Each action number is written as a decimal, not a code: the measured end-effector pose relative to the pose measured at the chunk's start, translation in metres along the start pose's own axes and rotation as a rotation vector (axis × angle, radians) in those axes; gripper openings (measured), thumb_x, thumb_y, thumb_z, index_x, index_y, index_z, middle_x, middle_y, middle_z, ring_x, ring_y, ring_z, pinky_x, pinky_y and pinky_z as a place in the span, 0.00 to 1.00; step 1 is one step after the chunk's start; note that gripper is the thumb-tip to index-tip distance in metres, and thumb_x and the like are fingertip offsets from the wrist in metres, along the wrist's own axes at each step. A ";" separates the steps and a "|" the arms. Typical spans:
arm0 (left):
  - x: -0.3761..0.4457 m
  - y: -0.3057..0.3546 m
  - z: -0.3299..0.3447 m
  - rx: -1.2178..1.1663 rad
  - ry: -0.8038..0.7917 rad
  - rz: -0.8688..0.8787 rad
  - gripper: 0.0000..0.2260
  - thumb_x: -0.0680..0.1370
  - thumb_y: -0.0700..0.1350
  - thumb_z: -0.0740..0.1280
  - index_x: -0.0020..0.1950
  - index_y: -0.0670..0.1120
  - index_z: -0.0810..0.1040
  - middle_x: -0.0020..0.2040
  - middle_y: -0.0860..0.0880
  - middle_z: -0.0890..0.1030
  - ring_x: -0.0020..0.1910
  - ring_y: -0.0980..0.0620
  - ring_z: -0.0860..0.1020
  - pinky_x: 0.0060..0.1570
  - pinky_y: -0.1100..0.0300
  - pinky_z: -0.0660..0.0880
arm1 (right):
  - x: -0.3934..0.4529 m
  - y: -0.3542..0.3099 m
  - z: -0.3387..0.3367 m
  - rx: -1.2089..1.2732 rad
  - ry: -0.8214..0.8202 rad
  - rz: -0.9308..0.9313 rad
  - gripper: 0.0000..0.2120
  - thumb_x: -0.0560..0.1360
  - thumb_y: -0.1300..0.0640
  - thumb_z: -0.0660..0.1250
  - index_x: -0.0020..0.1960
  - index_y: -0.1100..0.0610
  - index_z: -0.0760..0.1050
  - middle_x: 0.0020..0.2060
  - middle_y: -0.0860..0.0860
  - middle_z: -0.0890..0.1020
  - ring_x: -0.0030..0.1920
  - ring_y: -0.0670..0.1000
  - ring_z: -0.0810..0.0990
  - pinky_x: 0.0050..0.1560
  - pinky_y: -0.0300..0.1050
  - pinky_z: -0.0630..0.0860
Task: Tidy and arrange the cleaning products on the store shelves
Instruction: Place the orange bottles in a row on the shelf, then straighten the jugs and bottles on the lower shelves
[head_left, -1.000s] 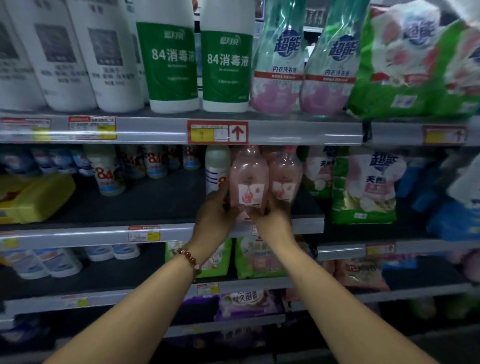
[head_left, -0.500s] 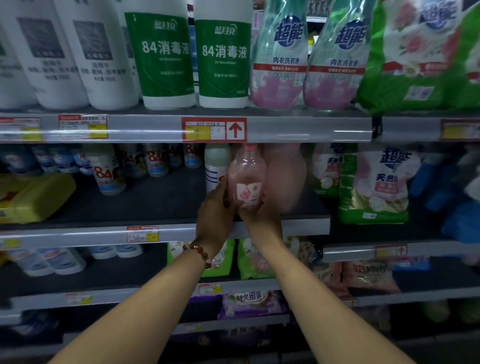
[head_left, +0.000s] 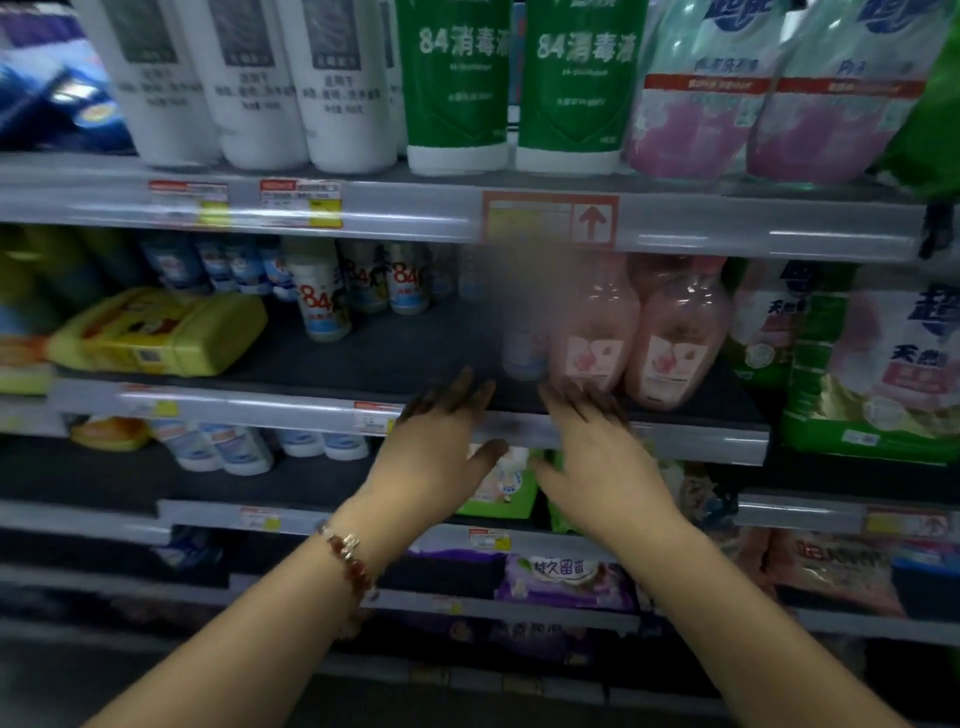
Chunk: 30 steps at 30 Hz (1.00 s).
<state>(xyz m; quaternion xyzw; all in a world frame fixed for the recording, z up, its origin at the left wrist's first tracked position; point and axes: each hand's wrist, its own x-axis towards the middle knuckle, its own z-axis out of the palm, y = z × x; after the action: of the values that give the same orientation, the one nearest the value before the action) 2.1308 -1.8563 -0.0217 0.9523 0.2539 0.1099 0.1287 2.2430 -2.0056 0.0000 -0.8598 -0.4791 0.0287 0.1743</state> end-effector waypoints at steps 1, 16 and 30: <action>-0.017 -0.014 -0.006 0.049 -0.027 -0.042 0.31 0.82 0.61 0.60 0.83 0.56 0.53 0.84 0.51 0.51 0.82 0.45 0.56 0.78 0.50 0.57 | -0.003 -0.012 0.000 -0.052 -0.058 -0.059 0.35 0.80 0.47 0.64 0.82 0.51 0.52 0.81 0.51 0.55 0.81 0.54 0.50 0.79 0.48 0.50; -0.229 -0.266 -0.113 0.197 0.122 -0.525 0.36 0.81 0.67 0.56 0.83 0.59 0.44 0.84 0.48 0.44 0.83 0.45 0.46 0.81 0.47 0.49 | 0.017 -0.309 0.096 -0.095 -0.251 -0.453 0.39 0.81 0.40 0.60 0.82 0.43 0.40 0.82 0.45 0.45 0.81 0.52 0.39 0.81 0.55 0.39; -0.366 -0.510 -0.218 0.200 0.226 -0.727 0.34 0.82 0.65 0.56 0.83 0.57 0.46 0.84 0.48 0.47 0.83 0.45 0.50 0.79 0.50 0.51 | 0.074 -0.582 0.210 0.191 -0.300 -0.511 0.37 0.80 0.42 0.65 0.81 0.42 0.49 0.81 0.40 0.51 0.81 0.45 0.43 0.81 0.49 0.46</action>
<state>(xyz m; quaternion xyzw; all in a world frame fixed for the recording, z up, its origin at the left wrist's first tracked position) 1.5293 -1.5751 -0.0220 0.7899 0.5968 0.1361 0.0371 1.7634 -1.6073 0.0027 -0.6774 -0.6953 0.1555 0.1831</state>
